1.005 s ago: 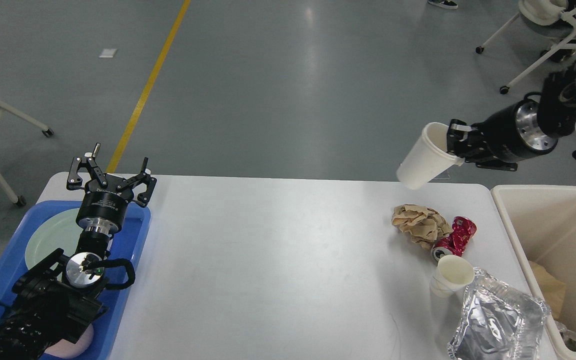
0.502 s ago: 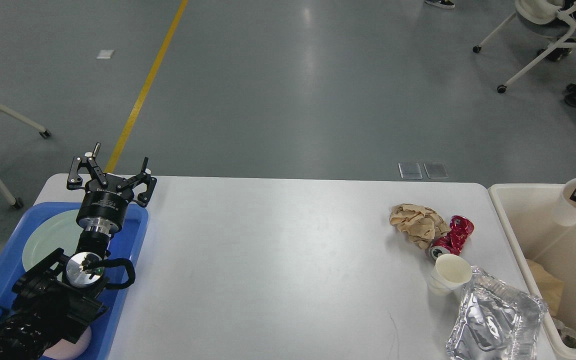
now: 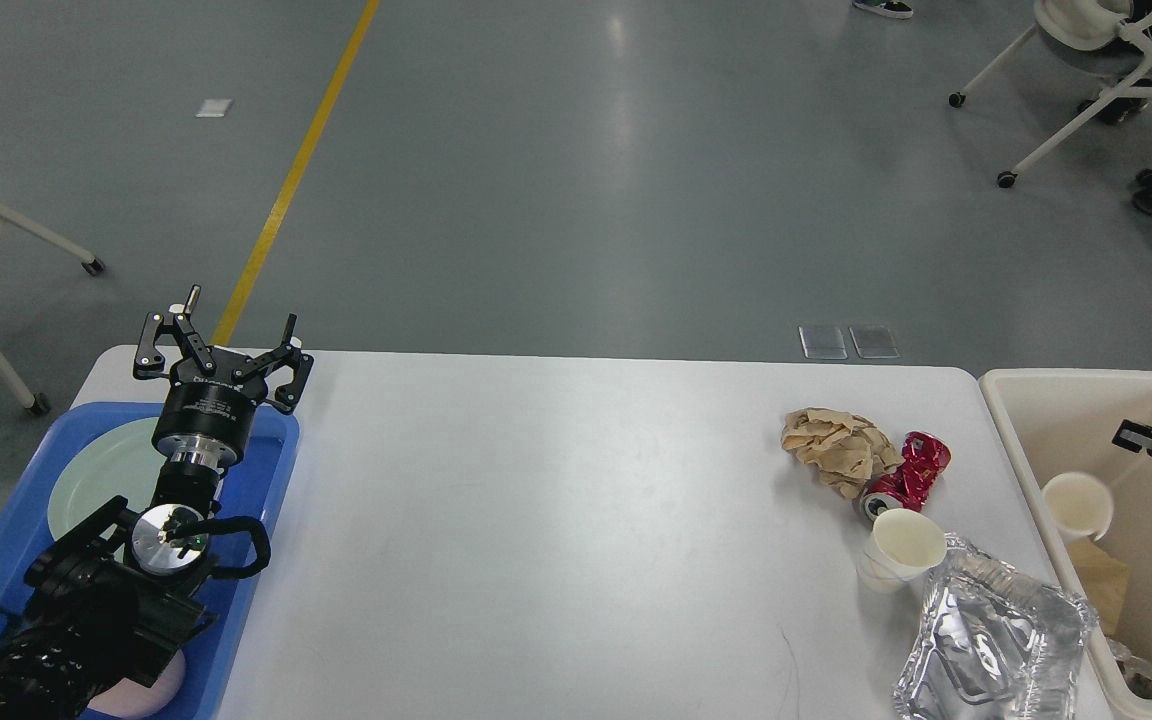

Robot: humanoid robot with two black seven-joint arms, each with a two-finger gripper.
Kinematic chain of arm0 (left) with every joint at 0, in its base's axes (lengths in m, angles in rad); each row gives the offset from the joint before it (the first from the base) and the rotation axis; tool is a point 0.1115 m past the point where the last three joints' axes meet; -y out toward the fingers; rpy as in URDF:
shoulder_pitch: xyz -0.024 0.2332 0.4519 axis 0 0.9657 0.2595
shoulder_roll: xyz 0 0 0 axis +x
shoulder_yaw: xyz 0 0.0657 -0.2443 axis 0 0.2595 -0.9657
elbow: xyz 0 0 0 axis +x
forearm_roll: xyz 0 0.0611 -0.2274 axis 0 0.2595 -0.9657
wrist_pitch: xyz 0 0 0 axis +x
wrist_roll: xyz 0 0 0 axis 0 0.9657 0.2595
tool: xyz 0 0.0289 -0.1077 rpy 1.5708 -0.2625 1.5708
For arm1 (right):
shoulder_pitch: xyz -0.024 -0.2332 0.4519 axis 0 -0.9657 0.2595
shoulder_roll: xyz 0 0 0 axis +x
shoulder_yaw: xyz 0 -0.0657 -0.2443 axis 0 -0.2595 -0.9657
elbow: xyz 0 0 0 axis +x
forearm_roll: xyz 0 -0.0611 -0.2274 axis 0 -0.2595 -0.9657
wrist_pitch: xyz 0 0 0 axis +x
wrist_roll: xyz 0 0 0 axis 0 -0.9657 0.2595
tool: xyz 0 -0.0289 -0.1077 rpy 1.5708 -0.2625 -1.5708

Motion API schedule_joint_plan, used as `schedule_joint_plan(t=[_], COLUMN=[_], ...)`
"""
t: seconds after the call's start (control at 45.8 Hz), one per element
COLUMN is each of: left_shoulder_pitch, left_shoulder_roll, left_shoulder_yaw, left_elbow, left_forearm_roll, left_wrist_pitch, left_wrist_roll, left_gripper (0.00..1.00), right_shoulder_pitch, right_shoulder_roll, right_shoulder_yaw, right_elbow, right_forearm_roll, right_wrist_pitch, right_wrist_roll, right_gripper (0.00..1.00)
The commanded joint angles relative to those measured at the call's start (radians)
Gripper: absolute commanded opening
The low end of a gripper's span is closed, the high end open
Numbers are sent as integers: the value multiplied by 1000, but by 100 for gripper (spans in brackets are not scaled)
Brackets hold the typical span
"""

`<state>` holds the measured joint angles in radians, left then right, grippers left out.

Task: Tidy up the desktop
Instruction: 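Move the right gripper over the crumpled brown paper, then grasp the crumpled brown paper with the right gripper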

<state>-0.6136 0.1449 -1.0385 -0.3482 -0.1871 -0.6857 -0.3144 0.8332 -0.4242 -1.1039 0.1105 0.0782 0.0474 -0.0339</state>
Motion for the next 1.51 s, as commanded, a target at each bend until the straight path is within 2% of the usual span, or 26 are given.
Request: schedule_joint_plan(t=[0.0,0.087,0.175,0.262,0.393,0.481,0.59,0.699,0.786,0.939,1.158,1.376,1.485], left_shoulder_pitch=[0,0,0,0,0,0,0,0,0,0,0,0,0], left_shoulder_roll=[1,-1,1,1,-1,1,1,1,-1,-1,-1,-1,-1], left_shoulder_yaw=[0,0,0,0,0,0,0,0,0,0,0,0,0], left_elbow=[0,0,0,0,0,0,0,0,0,0,0,0,0], left_forearm_roll=[0,0,0,0,0,0,0,0,0,0,0,0,0], left_wrist_pitch=[0,0,0,0,0,0,-2,0,0,0,0,0,0], left_wrist_roll=[0,0,0,0,0,0,0,0,0,0,0,0,1], left_gripper=[97,97,97,97,97,97,97,97,97,97,97,97,97], right_shoulder_pitch=[23,89,199,355,645,791,949,1075,1152,1138,799,555,479], right_shoulder_roll=[19,24,15,-5,-71,-71,-62,-24,16,62,70,148,193], right_shoulder_yaw=[15,32,44,36,38,35,33,32,32,21,-2,6,6], right_elbow=[17,47,150,331,756,970,1178,1346,1436,1387,1048,838,750], right_forearm_roll=[0,0,-2,-5,-8,-9,-9,-8,-2,-12,-11,2,49], right_wrist_pitch=[6,15,28,43,66,72,92,164,192,180,132,-40,-75], right_wrist_roll=[2,2,3,5,8,8,11,11,12,11,11,9,6], right_gripper=[100,100,100,100,100,100,100,100,100,100,100,100,100])
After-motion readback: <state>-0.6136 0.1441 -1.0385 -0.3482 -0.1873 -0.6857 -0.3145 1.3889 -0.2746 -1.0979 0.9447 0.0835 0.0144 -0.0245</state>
